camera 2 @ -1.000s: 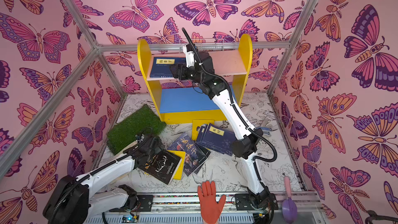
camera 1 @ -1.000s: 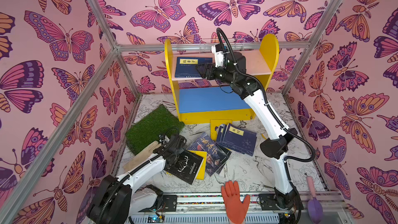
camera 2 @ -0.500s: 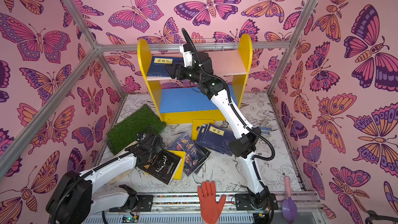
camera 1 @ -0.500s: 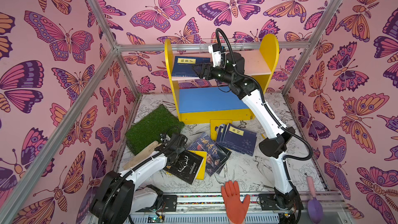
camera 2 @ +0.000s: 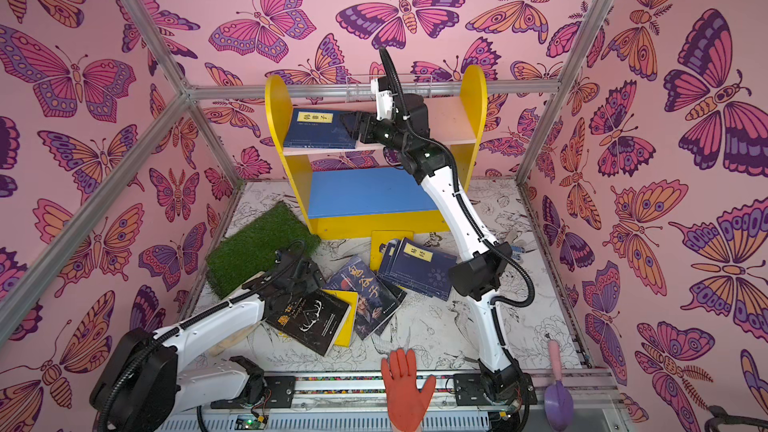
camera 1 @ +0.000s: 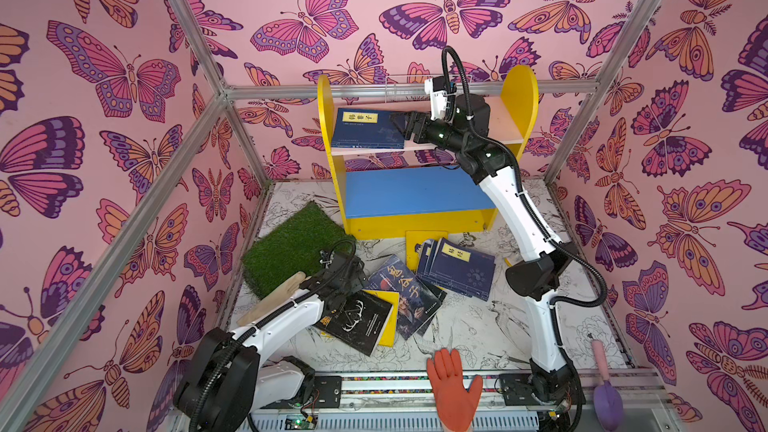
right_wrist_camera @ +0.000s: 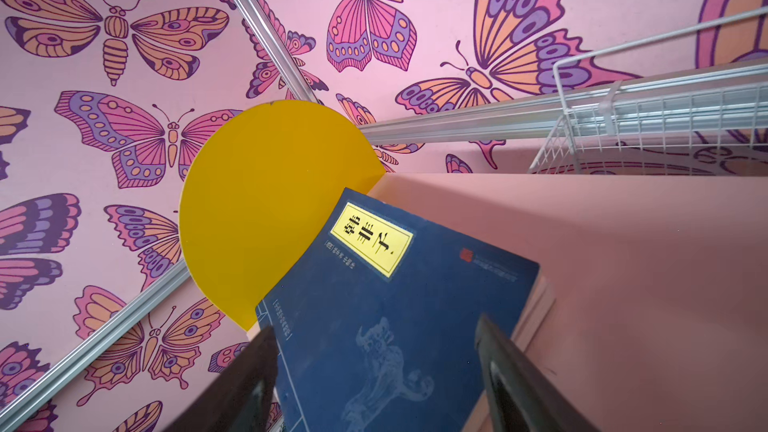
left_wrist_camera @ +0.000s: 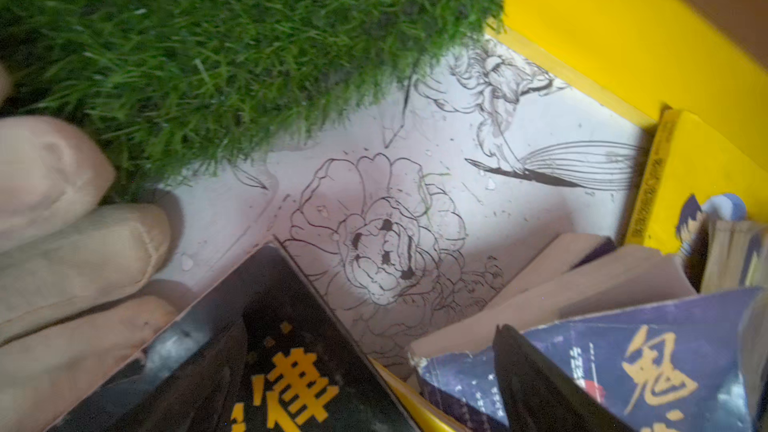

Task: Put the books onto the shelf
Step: 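Lower the dark blue book flat onto the pink upper shelf with the right gripper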

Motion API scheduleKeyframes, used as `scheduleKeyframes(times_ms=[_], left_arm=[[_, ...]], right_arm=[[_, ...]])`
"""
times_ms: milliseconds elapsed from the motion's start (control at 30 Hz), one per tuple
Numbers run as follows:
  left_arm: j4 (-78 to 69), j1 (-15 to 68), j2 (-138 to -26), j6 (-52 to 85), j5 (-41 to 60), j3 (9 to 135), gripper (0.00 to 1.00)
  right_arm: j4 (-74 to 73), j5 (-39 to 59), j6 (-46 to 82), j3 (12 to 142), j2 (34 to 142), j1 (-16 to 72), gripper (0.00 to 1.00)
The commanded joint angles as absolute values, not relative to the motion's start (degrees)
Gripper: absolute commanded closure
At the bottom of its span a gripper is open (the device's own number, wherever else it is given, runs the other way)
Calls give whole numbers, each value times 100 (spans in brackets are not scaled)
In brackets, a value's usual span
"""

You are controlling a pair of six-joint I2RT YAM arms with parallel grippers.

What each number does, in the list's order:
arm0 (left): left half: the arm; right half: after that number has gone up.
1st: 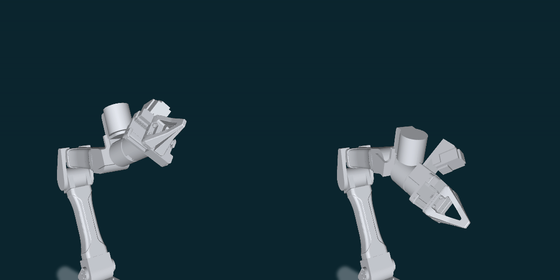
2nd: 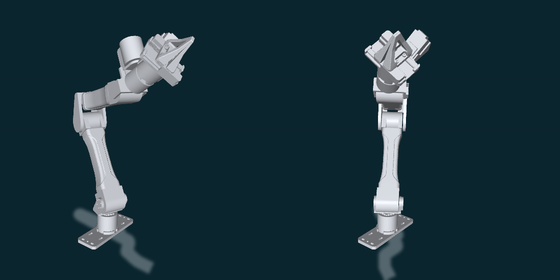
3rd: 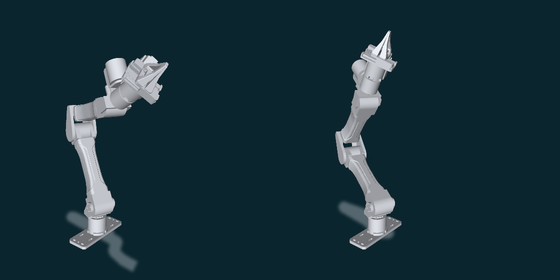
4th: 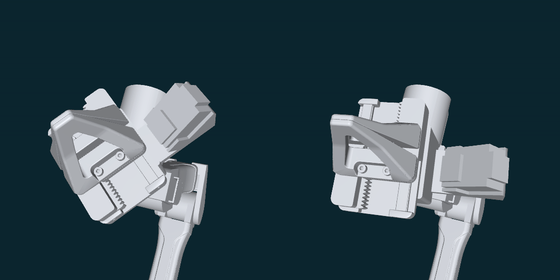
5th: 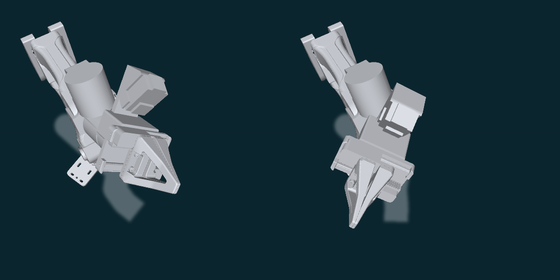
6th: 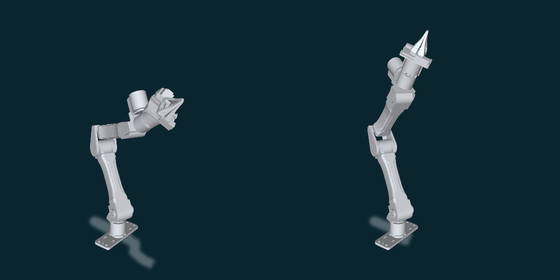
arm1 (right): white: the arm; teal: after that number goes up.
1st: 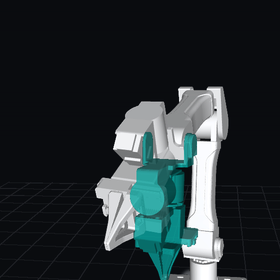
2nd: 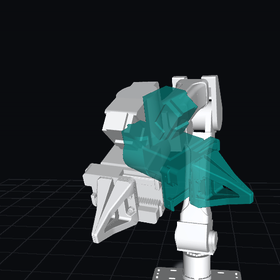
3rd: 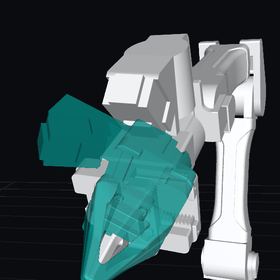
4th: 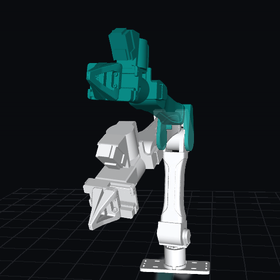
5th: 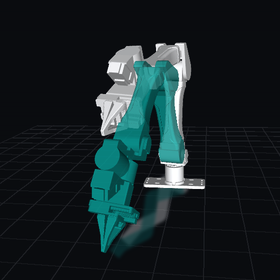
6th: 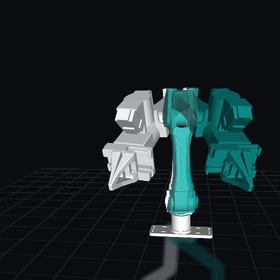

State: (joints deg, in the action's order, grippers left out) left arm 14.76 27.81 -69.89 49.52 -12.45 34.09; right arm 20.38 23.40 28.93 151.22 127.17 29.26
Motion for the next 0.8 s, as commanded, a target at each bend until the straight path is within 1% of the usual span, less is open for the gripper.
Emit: scheduleKeyframes(times_ms=[0,67,200,433,600,767], left_arm=[[1216,2848,-6757,4540,-856,3376,5],[1199,2854,-6586,4623,-973,3228,5],[1113,2856,-6297,4702,-1150,3016,5],[1072,2856,-6257,4779,-1196,2962,5],[1061,2856,-6302,4790,-1160,2962,5],[1063,2856,-6249,4790,-1204,2936,5]], right_arm=[[2962,2617,2854,14997,12972,3013,27],[3243,2266,2430,14781,12753,3102,26],[3643,1252,1722,14279,12217,3294,23],[4516,-98,548,14305,12143,3741,18],[4693,-706,553,14245,12208,3778,18],[4736,-920,670,14191,12209,3702,18]])
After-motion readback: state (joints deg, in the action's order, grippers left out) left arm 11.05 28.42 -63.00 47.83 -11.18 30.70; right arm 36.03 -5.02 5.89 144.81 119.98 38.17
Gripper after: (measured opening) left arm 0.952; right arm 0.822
